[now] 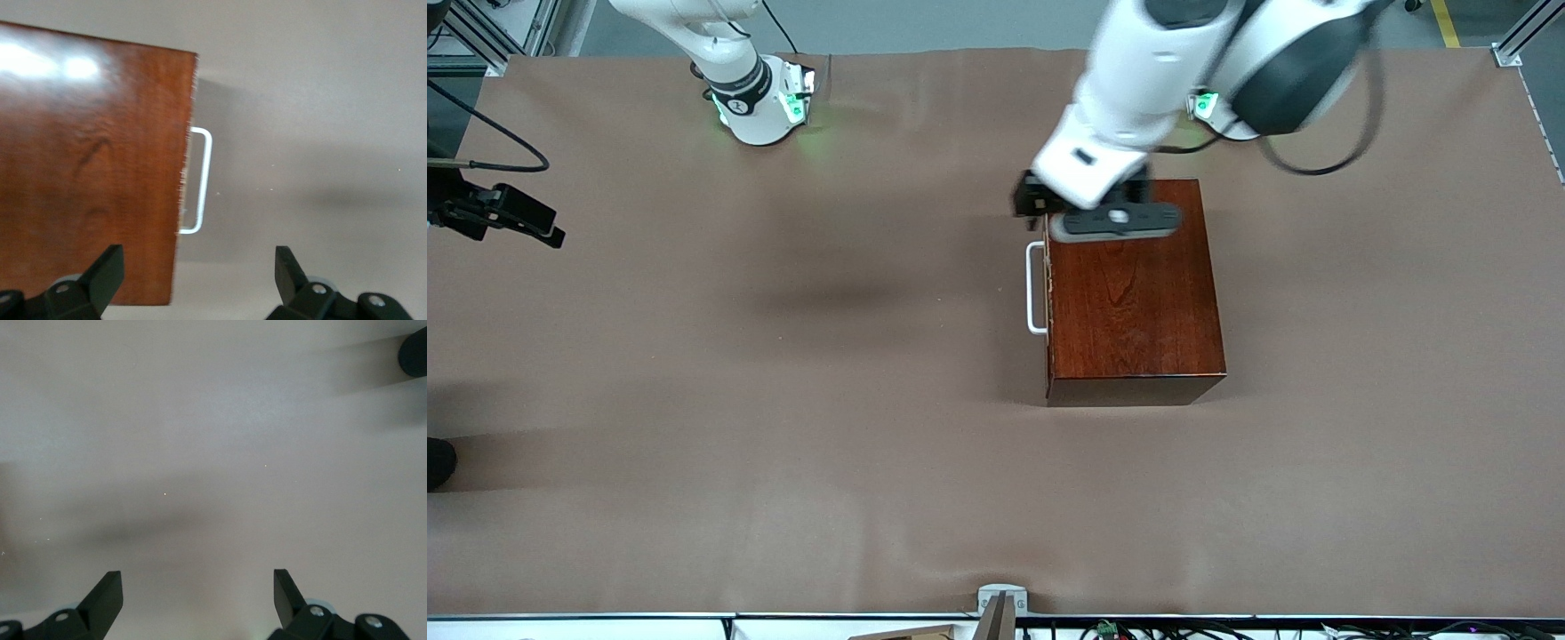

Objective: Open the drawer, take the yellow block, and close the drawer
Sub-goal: 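Move the left gripper over the box to the white drawer handle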

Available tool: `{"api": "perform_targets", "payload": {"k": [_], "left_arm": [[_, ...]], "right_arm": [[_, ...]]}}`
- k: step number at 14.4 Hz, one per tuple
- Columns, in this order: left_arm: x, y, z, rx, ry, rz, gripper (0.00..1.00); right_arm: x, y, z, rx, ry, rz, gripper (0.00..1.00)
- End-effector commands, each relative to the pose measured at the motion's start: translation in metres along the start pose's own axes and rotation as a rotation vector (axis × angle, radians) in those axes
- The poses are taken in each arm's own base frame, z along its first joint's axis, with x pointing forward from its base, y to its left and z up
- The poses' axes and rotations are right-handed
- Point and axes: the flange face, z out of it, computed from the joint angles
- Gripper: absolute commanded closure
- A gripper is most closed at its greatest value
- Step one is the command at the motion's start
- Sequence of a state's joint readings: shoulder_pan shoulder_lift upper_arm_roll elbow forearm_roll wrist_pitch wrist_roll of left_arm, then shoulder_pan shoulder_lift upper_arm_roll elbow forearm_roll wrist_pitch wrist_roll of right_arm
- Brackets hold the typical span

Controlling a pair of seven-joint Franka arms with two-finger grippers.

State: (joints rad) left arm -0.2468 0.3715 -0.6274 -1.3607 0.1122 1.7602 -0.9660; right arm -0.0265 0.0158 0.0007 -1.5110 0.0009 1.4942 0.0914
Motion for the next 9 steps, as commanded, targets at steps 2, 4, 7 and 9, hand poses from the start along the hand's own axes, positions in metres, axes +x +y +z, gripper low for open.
{"api": "perform_targets", "payload": {"k": [2,4,7,9], "left_arm": [[-0.018,0.059,0.078,0.061,0.033,0.066,0.0],[-0.019,0.069,0.117,0.093,0.038,0.081,0.0],[-0.016,0.07,0.169,0.166,0.036,0.116,0.0],[-0.008,0.064,0.193,0.198,0.018,0.139,0.0]], "right_arm": [[0.002,0.001,-0.004,0.017,0.005,0.01,0.0],[0.003,0.001,-0.003,0.015,0.002,0.01,0.0],[0.003,0.001,-0.003,0.017,0.002,0.01,0.0],[0.003,0.001,-0.003,0.015,0.004,0.01,0.0]]}}
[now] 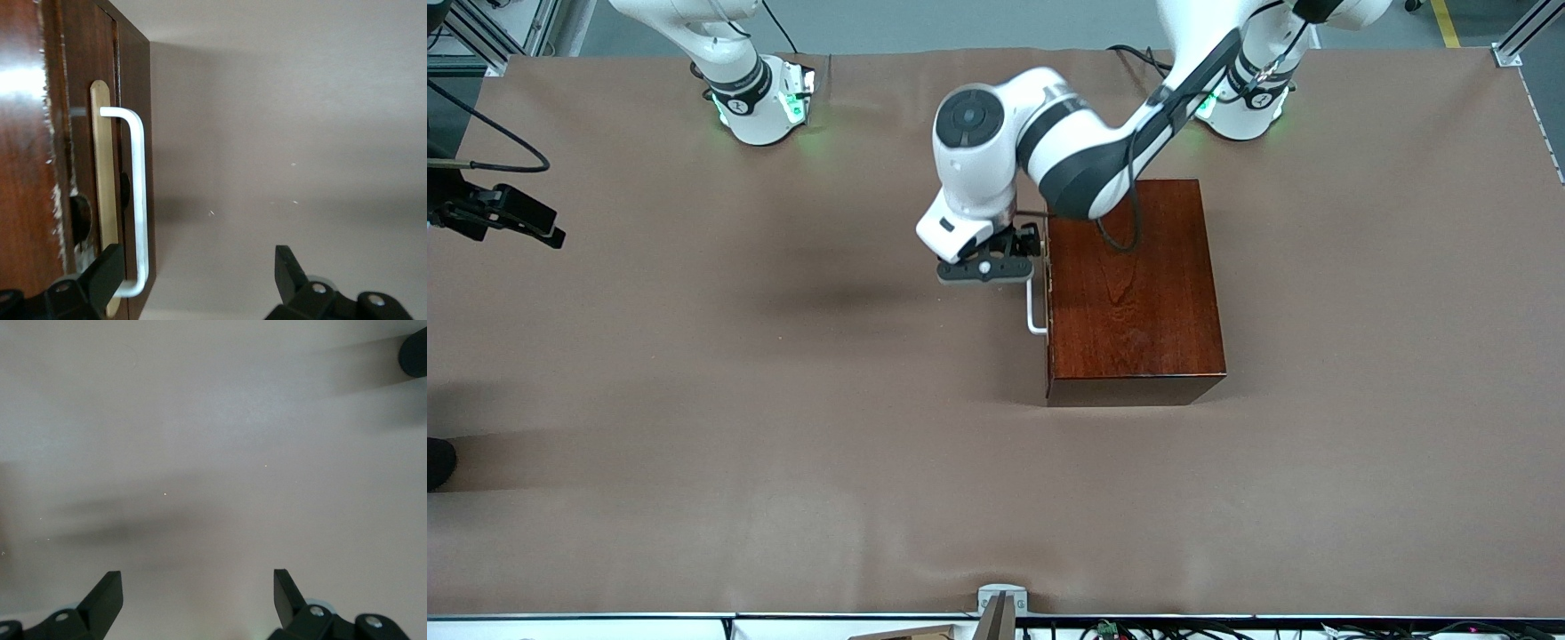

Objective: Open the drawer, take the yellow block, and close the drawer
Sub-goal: 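Move the left gripper over the box to the white drawer handle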

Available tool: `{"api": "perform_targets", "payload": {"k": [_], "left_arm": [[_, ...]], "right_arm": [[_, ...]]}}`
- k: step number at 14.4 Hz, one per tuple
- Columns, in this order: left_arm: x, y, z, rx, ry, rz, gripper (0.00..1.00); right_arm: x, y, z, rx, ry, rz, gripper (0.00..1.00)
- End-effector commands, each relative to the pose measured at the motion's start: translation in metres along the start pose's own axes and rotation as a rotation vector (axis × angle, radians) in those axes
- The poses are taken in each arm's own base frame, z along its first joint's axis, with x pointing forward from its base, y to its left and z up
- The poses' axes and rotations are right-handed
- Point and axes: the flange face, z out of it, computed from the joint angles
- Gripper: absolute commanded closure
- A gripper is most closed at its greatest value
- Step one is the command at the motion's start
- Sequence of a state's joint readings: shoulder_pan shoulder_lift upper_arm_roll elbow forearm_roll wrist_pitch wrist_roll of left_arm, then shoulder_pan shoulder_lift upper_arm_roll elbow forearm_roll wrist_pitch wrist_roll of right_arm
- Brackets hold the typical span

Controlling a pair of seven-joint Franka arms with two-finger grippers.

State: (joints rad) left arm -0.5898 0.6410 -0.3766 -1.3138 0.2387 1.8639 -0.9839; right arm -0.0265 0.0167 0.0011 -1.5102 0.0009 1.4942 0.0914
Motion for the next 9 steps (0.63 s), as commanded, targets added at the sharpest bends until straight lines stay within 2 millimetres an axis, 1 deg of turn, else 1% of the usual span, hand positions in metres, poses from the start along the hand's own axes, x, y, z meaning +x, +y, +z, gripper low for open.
{"api": "perform_targets", "payload": {"k": [1,7,9], "left_arm": [[0.01,0.002,0.016,0.023,0.009,0.036,0.0],[0.01,0.002,0.046,0.062,-0.026,0.041,0.0],[0.01,0.001,0.054,0.071,-0.035,0.042,0.0]], "right_arm": [[0.002,0.001,-0.004,0.012,0.007,0.011,0.0],[0.003,-0.001,-0.004,0.016,0.011,0.006,0.0],[0.003,0.002,-0.004,0.016,0.011,0.012,0.0]]}}
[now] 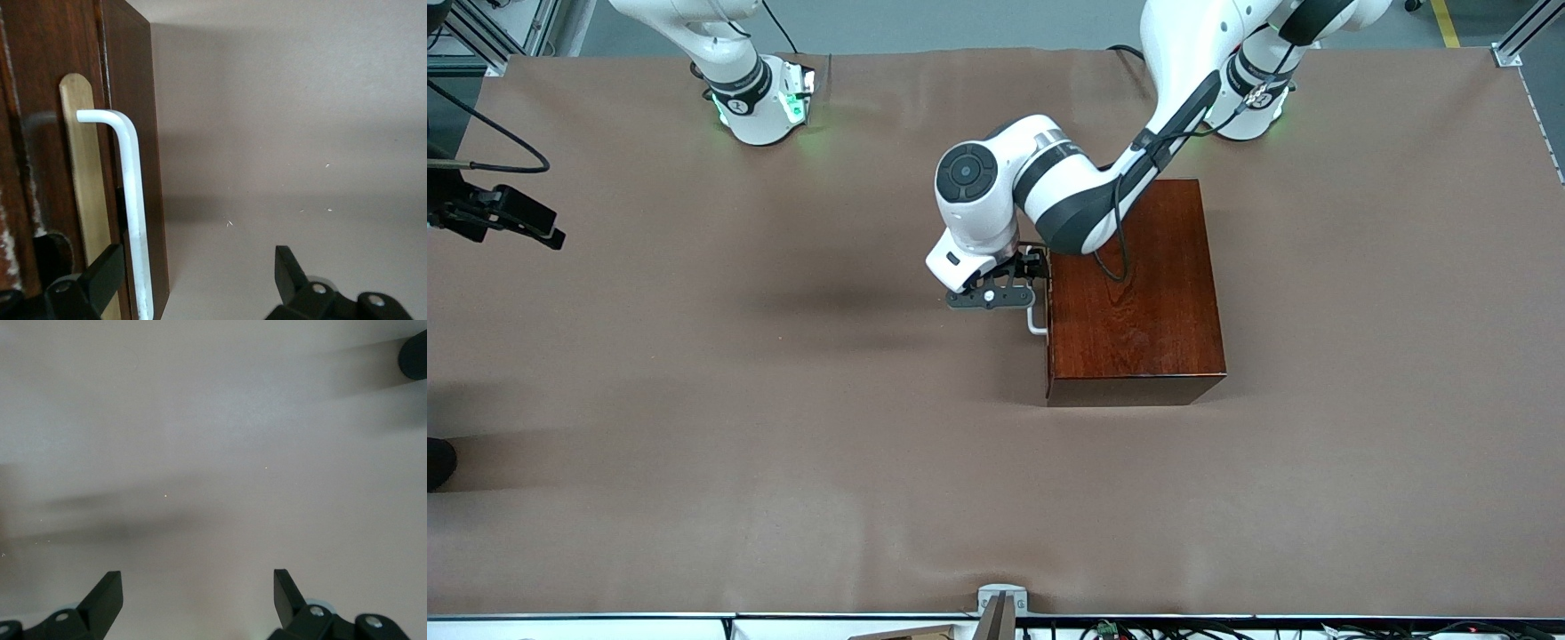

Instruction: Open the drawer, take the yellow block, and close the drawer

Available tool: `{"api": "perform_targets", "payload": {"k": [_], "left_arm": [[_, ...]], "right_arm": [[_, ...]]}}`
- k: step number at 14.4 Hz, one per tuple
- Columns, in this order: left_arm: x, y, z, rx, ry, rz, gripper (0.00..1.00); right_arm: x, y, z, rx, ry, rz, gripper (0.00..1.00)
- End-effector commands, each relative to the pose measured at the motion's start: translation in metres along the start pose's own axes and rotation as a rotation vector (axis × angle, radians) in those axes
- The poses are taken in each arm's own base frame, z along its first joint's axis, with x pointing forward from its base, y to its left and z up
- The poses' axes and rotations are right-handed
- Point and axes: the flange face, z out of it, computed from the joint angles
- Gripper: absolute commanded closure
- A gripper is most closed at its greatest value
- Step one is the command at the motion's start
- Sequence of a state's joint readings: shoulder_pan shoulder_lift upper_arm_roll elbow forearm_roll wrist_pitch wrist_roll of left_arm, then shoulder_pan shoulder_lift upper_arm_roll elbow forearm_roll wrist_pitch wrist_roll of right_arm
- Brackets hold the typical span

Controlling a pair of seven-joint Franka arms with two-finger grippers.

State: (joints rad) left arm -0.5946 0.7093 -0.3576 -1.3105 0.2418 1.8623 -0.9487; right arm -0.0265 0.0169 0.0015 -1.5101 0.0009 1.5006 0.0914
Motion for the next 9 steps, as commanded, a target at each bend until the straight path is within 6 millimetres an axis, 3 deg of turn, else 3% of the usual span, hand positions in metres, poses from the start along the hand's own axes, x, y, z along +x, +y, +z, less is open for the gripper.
{"api": "perform_targets", "payload": {"k": [1,7,9], "left_arm": [[0.003,0.002,0.01,0.033,0.011,0.016,0.0],[0.001,0.001,0.02,0.069,-0.01,0.029,0.0],[0.0,0.006,0.033,0.068,-0.019,0.031,0.0]], "right_arm": [[0.003,0.002,-0.003,0.014,0.004,0.013,0.0],[0.004,0.002,-0.002,0.017,0.002,0.013,0.0],[0.01,-0.004,0.001,0.02,0.021,0.004,0.0]]}}
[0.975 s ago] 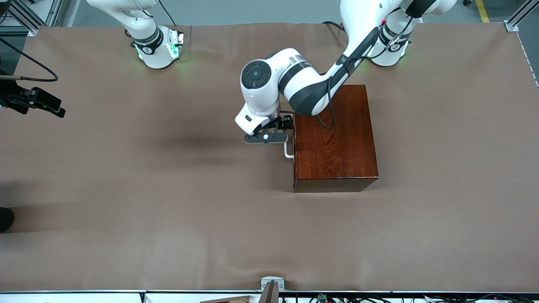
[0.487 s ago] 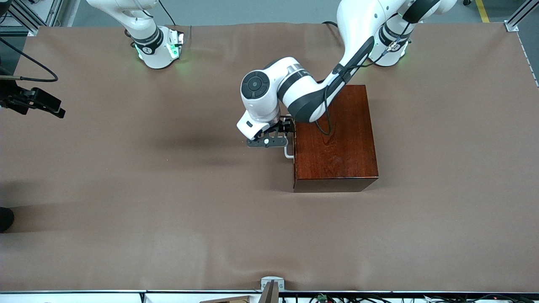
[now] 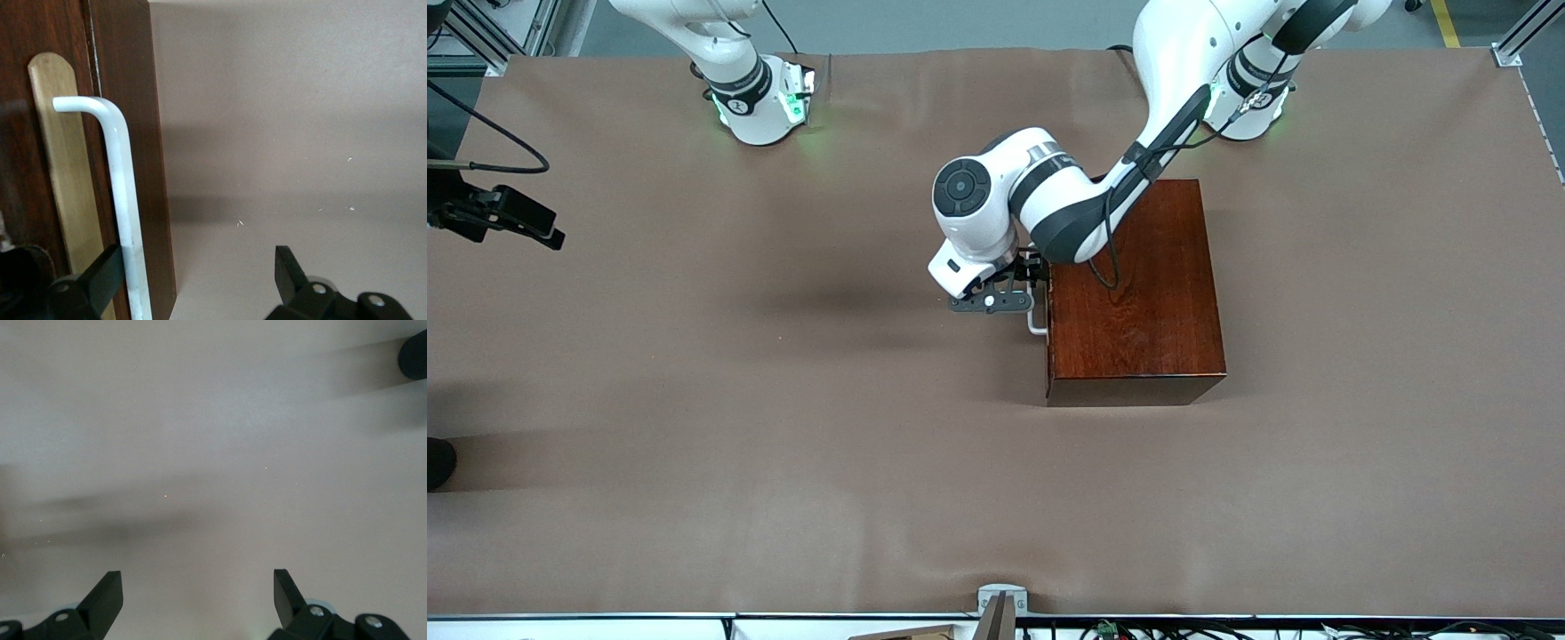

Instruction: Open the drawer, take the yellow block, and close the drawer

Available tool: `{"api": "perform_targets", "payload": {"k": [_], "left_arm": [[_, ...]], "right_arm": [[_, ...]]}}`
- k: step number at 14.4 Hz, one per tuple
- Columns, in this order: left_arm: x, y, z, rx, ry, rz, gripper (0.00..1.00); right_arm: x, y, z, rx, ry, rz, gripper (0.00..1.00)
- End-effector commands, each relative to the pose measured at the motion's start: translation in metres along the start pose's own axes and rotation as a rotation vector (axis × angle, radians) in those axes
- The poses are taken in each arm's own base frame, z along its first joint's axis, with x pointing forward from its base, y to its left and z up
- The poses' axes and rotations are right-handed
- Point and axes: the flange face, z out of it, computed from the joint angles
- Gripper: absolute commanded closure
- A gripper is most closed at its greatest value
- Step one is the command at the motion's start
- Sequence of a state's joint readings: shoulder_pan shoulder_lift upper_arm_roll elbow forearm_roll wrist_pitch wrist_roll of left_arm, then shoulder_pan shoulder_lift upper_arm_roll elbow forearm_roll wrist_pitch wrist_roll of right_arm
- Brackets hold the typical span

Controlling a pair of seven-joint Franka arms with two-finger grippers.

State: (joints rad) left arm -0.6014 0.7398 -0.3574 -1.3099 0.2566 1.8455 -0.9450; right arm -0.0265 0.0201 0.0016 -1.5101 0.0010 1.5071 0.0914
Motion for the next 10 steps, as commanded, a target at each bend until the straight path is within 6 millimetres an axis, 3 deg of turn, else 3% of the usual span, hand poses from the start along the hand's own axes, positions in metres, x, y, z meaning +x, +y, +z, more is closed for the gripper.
{"api": "perform_targets", "payload": {"k": [1,8,10], "left_arm": [[0.002,0.007,0.014,0.021,0.007,0.018,0.0],[0.011,0.016,0.001,-0.077,0.076,-0.029,0.0],[0.005,0.028,-0.002,-0.112,0.097,-0.066,0.0]], "right_arm": [[0.011,-0.007,-0.001,0.023,0.041,-0.002,0.0],[0.013,-0.009,0.002,0.023,0.039,-0.005,0.0],[0.014,-0.011,0.003,0.023,0.036,-0.008,0.0]]}}
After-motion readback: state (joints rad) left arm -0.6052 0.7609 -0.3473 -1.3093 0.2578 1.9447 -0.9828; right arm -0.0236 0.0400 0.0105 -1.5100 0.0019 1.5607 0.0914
